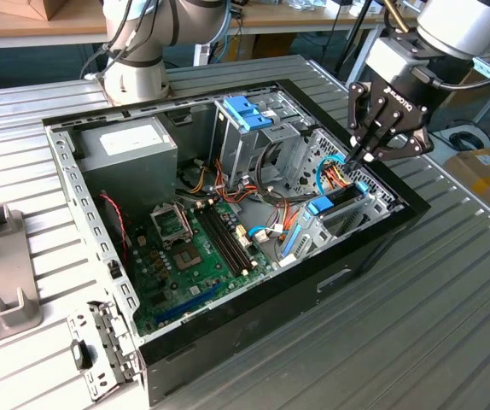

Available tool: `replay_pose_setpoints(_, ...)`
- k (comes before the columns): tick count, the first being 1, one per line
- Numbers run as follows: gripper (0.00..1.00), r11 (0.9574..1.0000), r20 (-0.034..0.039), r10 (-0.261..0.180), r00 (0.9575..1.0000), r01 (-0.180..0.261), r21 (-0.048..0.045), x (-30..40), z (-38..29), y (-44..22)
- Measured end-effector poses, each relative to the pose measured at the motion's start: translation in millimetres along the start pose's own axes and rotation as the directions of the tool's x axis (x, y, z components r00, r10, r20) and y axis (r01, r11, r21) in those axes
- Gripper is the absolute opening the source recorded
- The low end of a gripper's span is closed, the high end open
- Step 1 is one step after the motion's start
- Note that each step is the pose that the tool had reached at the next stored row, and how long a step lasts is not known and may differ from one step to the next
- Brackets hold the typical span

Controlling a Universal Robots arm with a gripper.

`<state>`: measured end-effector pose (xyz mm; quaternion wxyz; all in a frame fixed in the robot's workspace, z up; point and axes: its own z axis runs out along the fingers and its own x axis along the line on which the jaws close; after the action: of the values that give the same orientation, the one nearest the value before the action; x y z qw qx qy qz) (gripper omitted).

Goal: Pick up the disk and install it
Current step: 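Insert the second disk wire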

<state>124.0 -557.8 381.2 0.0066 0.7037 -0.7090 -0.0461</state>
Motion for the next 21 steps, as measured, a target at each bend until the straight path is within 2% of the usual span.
replay_pose_setpoints(21, 0.16, 1.0000, 0.0000, 0.000, 1.0000, 0.000, 0.0000, 9.4, 5.2, -0.5)
